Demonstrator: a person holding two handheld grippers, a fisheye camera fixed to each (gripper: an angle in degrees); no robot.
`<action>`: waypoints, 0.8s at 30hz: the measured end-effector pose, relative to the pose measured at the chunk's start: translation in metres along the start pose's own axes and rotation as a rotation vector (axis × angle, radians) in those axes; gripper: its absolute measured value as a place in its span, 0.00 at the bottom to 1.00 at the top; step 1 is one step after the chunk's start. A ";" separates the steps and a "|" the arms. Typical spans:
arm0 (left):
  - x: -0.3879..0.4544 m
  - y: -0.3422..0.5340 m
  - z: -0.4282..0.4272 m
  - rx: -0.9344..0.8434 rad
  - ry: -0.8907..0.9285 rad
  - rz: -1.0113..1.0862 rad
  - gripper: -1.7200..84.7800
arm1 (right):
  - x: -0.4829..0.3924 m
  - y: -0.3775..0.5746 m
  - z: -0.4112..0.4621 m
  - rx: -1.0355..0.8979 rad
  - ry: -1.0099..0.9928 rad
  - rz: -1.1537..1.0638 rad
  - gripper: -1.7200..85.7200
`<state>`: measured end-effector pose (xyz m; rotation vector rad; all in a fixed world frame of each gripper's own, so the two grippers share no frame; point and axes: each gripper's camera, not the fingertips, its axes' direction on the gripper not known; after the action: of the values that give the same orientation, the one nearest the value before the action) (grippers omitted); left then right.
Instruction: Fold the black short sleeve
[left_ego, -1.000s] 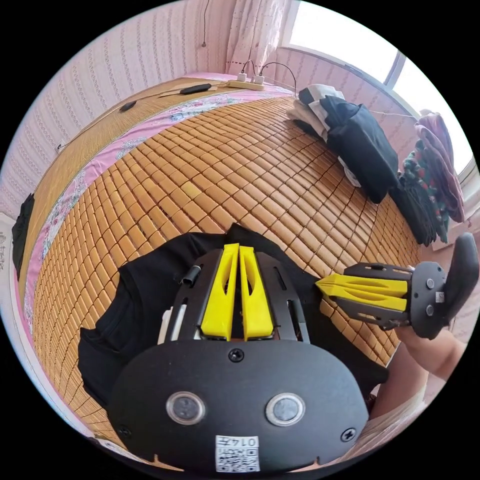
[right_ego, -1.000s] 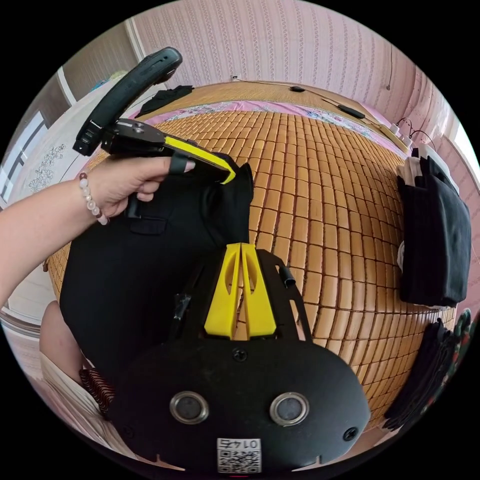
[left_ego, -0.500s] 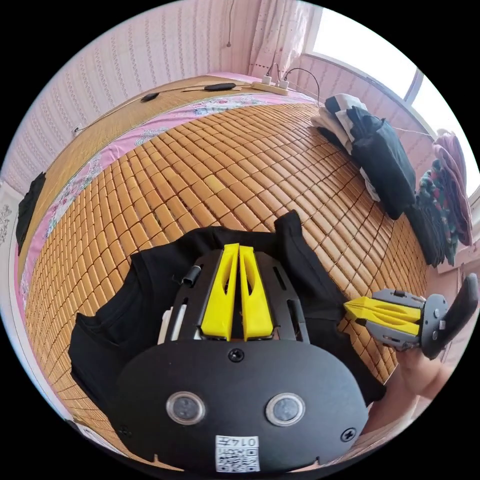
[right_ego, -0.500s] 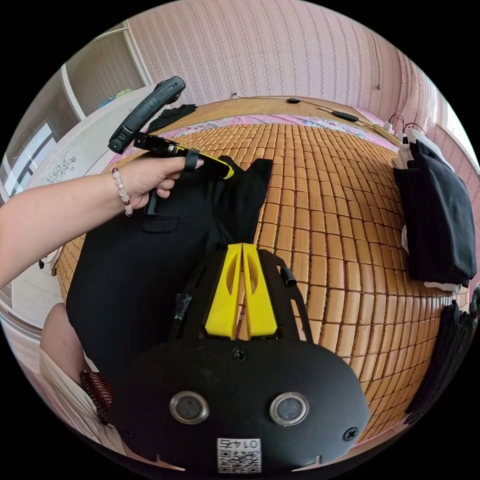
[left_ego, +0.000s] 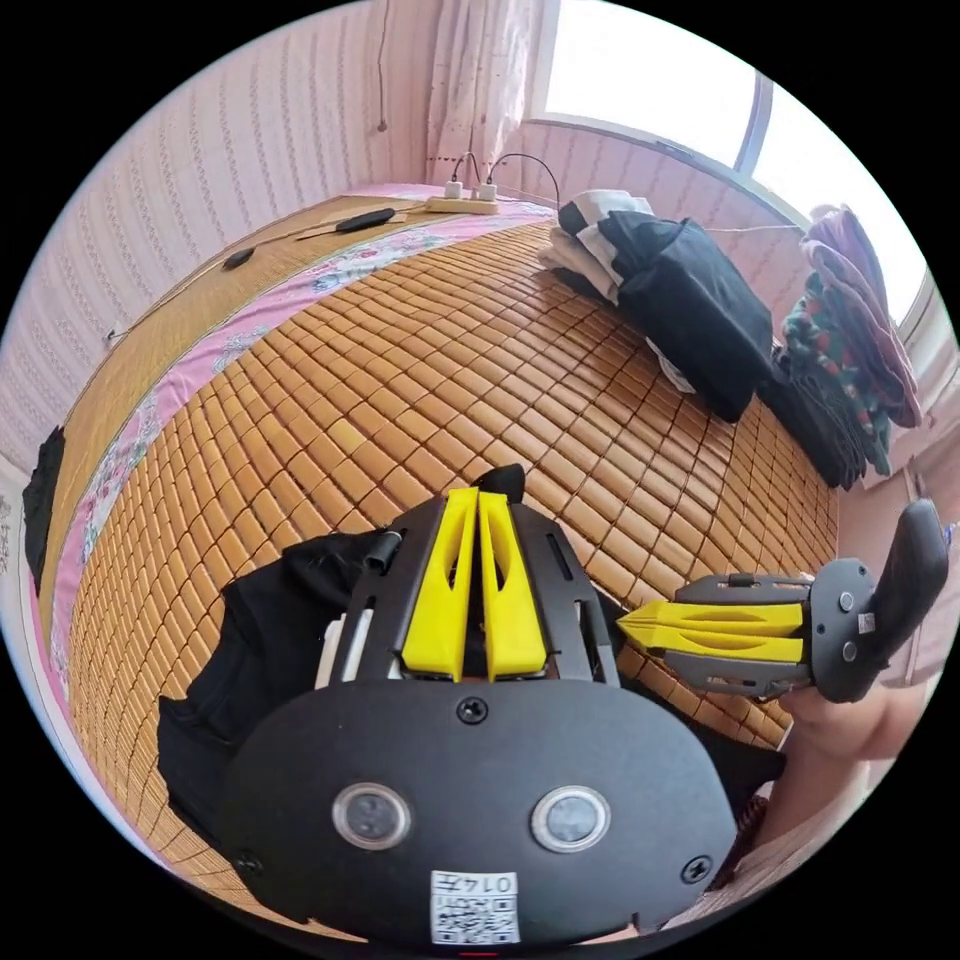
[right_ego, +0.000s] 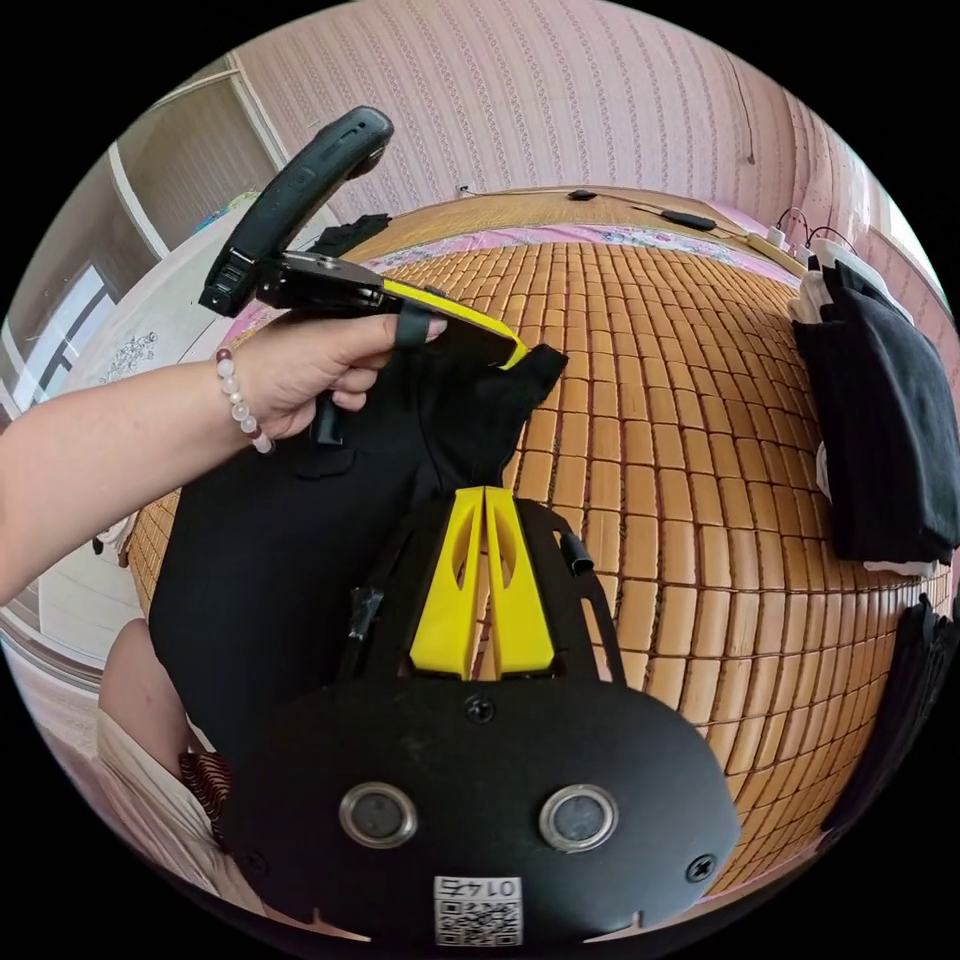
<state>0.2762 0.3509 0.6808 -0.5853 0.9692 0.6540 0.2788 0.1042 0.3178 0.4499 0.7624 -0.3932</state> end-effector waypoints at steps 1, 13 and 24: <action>0.001 -0.003 0.010 -0.053 -0.002 -0.009 0.01 | 0.000 -0.001 0.001 0.001 -0.010 0.006 0.02; -0.034 0.013 -0.042 0.053 -0.002 -0.130 0.01 | -0.020 -0.012 0.003 0.006 0.087 0.041 0.02; -0.085 0.274 -0.215 0.136 -0.022 -0.260 0.01 | -0.082 0.018 -0.024 -0.005 0.024 -0.116 0.02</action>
<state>-0.0761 0.3616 0.6169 -0.5705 0.8910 0.3600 0.2197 0.1463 0.3672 0.4072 0.8145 -0.4944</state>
